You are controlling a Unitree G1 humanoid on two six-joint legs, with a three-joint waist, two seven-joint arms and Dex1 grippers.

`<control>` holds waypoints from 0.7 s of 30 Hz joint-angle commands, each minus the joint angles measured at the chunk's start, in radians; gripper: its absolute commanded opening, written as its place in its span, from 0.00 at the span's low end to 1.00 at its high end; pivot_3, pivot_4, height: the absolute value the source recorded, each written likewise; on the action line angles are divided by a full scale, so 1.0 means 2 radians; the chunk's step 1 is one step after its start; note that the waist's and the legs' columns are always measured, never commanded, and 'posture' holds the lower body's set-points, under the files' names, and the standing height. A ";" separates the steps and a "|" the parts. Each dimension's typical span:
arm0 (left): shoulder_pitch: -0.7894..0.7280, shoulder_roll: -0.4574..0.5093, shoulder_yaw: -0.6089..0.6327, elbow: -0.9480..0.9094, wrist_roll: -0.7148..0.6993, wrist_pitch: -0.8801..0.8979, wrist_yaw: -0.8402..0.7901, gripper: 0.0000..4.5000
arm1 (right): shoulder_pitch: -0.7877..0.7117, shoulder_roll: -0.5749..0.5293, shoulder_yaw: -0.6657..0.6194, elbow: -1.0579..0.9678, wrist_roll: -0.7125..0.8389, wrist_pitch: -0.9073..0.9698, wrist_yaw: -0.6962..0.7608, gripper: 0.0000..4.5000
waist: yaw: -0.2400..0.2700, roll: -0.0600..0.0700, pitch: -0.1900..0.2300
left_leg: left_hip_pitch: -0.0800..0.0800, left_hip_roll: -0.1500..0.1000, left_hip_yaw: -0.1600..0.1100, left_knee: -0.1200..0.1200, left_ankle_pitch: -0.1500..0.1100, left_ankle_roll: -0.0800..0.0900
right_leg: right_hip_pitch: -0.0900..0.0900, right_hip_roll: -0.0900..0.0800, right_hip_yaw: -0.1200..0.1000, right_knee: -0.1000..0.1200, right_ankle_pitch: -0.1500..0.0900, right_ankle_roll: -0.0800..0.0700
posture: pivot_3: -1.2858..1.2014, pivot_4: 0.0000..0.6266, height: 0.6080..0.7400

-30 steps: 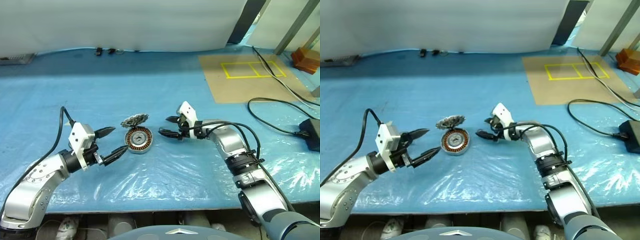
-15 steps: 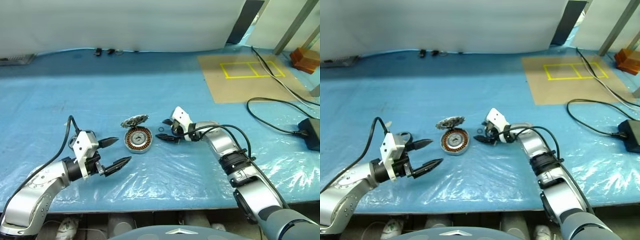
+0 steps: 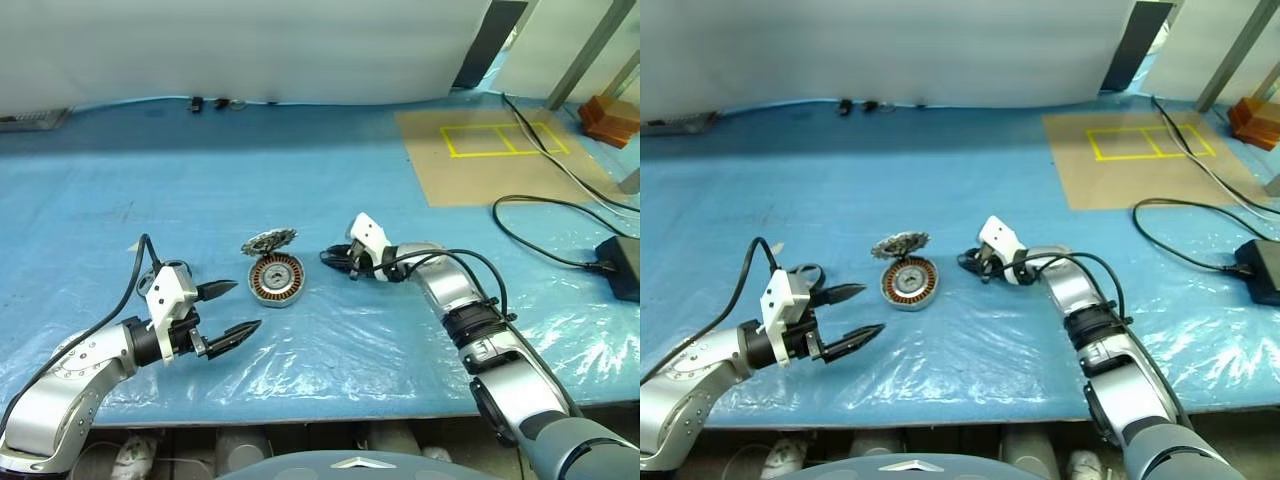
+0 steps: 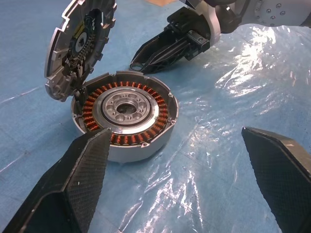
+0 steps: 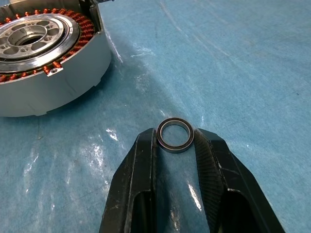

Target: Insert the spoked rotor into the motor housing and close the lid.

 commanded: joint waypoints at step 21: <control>0.024 0.003 0.020 -0.031 0.003 -0.015 0.002 1.00 | -0.030 -0.030 0.015 -0.181 0.109 0.162 0.161 0.16 | -0.001 0.001 0.000 | -0.001 0.000 0.000 -0.001 0.000 0.000 | -0.001 0.000 0.000 0.000 0.000 0.000 | 0.52 0.24 1.00</control>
